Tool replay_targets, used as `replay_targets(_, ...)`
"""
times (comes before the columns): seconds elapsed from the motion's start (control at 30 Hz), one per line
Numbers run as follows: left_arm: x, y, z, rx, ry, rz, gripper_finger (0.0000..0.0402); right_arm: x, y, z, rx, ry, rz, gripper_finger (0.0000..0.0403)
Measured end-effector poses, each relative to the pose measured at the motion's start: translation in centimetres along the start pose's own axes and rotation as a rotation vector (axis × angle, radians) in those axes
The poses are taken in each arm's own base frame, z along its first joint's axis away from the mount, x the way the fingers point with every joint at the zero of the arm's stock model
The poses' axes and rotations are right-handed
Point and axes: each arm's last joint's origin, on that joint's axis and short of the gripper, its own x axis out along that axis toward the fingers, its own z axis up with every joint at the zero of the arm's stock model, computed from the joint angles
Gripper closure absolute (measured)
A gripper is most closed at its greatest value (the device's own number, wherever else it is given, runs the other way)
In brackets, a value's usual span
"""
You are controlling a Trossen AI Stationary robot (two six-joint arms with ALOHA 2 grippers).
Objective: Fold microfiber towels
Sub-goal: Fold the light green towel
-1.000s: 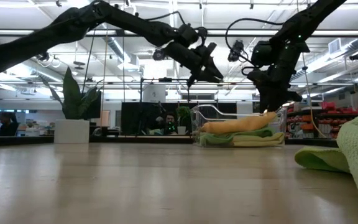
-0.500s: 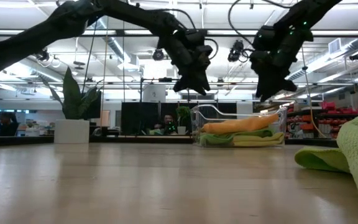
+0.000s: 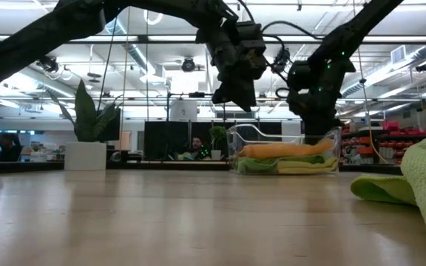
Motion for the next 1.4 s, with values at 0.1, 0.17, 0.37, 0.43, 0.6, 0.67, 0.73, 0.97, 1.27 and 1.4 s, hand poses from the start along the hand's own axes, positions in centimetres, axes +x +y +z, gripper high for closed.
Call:
replay_targets(0.1, 0.3, -0.8, -0.7, -0.001, 0.057, 0.048, 0.0295, 0.3, -0.9, 0.2, 0.017, 0.008, -0.030, 0.0384)
replay_targets(0.17, 0.5, -1.2, -1.0, -0.006, 0.088, 0.085, 0.0296, 0.2, -1.5, 0.2, 0.021, 0.006, -0.040, 0.0394)
replay_targets(0.37, 0.7, -1.6, -1.3, -0.038, 0.103, 0.135, 0.0298, -0.3, -2.6, 0.3, 0.029, -0.011, -0.031, 0.0391)
replay_targets(0.43, 0.7, -1.6, -1.3, -0.049, 0.102, 0.138, 0.0299, -1.0, -2.3, 0.2, 0.011, -0.029, 0.003, 0.0383)
replay_targets(0.6, 0.6, -1.4, -1.2, -0.068, 0.097, 0.142, 0.0301, -4.1, -0.5, -0.5, -0.057, -0.142, 0.046, 0.0373)
replay_targets(0.67, 0.5, -1.2, -1.2, -0.076, 0.096, 0.142, 0.0301, -5.7, -0.1, -1.0, -0.080, -0.199, 0.050, 0.0372)
replay_targets(0.73, 0.5, -1.0, -1.2, -0.102, 0.092, 0.143, 0.0303, -7.3, 0.2, -1.6, -0.099, -0.261, 0.053, 0.0372)
replay_targets(0.97, 1.1, -2.8, -1.5, -0.108, 0.102, 0.117, 0.0302, -12.2, 0.5, -3.9, -0.113, -0.464, 0.049, 0.0375)
replay_targets(1.27, 3.1, -8.9, -2.5, -0.008, 0.101, 0.068, 0.0306, -14.6, 0.9, -5.8, -0.134, -0.567, 0.050, 0.0375)
replay_targets(1.4, 3.9, -11.8, -3.2, 0.095, 0.094, 0.039, 0.0304, -14.7, 0.9, -6.5, -0.085, -0.529, 0.059, 0.0375)
